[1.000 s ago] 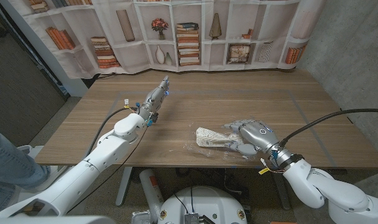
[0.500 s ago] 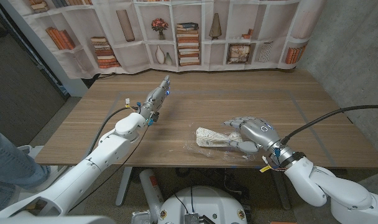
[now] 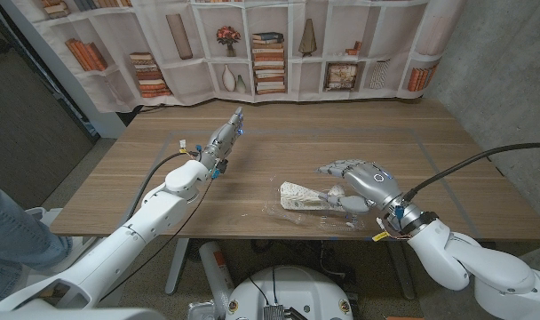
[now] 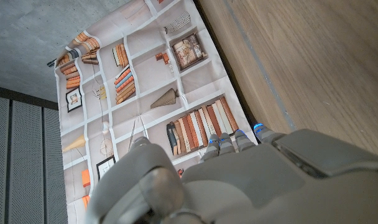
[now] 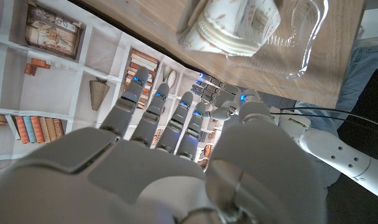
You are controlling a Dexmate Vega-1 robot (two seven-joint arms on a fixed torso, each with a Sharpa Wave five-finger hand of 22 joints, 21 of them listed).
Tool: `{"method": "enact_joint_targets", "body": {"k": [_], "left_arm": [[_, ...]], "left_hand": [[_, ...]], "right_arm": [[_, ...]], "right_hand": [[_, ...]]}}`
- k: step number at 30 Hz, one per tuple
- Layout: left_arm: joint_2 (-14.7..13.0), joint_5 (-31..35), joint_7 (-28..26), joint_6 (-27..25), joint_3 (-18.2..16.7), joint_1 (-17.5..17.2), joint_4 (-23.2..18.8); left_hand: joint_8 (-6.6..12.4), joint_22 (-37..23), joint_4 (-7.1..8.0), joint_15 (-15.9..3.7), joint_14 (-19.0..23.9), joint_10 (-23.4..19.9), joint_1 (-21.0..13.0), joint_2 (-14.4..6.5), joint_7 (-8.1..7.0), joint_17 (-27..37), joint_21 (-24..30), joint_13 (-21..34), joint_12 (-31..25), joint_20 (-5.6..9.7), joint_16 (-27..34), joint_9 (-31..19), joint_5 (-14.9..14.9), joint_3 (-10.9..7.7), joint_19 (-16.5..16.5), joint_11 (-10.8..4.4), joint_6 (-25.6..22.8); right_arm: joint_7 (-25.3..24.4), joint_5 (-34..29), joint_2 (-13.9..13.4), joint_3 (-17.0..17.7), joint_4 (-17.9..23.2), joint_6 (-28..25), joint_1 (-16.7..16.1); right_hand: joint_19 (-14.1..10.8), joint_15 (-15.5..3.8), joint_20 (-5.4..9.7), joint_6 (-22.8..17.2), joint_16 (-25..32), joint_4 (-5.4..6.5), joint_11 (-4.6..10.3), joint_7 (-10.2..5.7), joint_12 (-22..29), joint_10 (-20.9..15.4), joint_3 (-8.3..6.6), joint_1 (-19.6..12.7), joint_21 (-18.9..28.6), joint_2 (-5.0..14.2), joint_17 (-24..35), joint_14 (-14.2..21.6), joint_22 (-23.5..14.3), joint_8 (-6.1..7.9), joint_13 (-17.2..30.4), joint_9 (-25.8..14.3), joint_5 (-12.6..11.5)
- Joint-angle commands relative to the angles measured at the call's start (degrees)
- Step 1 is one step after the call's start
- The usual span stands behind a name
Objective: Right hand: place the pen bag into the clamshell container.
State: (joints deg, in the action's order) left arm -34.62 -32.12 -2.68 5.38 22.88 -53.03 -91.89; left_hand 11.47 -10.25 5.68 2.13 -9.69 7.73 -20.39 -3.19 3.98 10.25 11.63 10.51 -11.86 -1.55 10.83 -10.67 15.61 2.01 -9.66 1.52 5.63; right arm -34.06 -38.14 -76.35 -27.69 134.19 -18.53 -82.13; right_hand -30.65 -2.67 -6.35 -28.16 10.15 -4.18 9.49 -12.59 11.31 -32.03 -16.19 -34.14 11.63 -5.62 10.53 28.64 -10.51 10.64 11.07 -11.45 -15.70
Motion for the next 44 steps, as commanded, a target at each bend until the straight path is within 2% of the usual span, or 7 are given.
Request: {"method": "enact_joint_targets", "body": {"k": [1,17,31,44], "left_arm": [[-0.2,-0.2,0.2,0.1,-0.1,0.1,0.2],[0.0,-0.4,0.7,-0.5,0.3,1.0,1.3],[0.1,-0.7,0.6,-0.2,0.0,1.0,1.9],[0.6,-1.2,1.5,0.4,0.0,1.9,4.1]], "left_hand": [[-0.06,-0.3,0.09,0.13,-3.0,0.1,-0.1,-0.5,-0.03,0.2,0.0,0.3,0.1,-0.38,-0.1,-0.2,0.1,0.37,-7.7,-0.04,0.0],[-0.05,-0.3,0.08,0.09,-3.0,0.1,-0.1,-0.5,-0.05,0.2,0.0,0.3,0.1,-0.34,-0.1,-0.2,0.0,0.48,-7.7,-0.1,0.0],[-0.06,-0.3,0.07,0.08,-3.0,0.1,-0.2,-0.6,-0.05,0.2,0.0,0.3,0.1,-0.42,-0.1,-0.2,0.0,0.59,-7.8,0.02,0.0],[-0.06,-0.3,0.07,0.07,-3.1,0.1,-0.2,-0.6,-0.09,0.2,0.0,0.3,0.1,-0.44,-0.1,-0.2,0.0,0.71,-7.8,-0.05,0.0]], "right_arm": [[-1.7,-1.1,0.9,0.9,0.1,0.4,1.0],[-5.9,2.5,3.2,4.1,-1.7,4.1,1.3],[-4.0,2.0,5.6,4.5,-3.2,5.9,4.1],[-1.4,1.0,7.4,3.9,-4.3,6.2,6.8]], "right_hand": [[-0.4,-3.09,-0.26,-1.0,0.4,0.47,-0.32,0.01,0.7,-0.5,-0.23,0.6,0.0,0.19,0.3,-0.1,-0.3,0.66,0.1,-0.2,-0.4],[-0.6,-3.37,-0.13,-2.0,0.7,0.69,-0.3,-0.03,1.1,-1.2,-0.27,0.9,0.1,0.66,0.3,0.5,-0.3,1.03,0.1,-0.2,-0.7],[-0.7,-3.44,-0.13,-2.7,0.8,0.8,-0.31,-0.01,1.3,-1.5,-0.29,1.0,0.1,0.92,0.2,0.9,-0.3,1.25,0.1,-0.1,-0.8],[-0.8,-3.3,-0.06,-2.9,0.8,0.81,-0.13,-0.06,1.3,-1.6,-0.34,1.0,0.2,1.11,0.2,1.1,-0.3,1.26,0.1,-0.1,-0.9]]}}
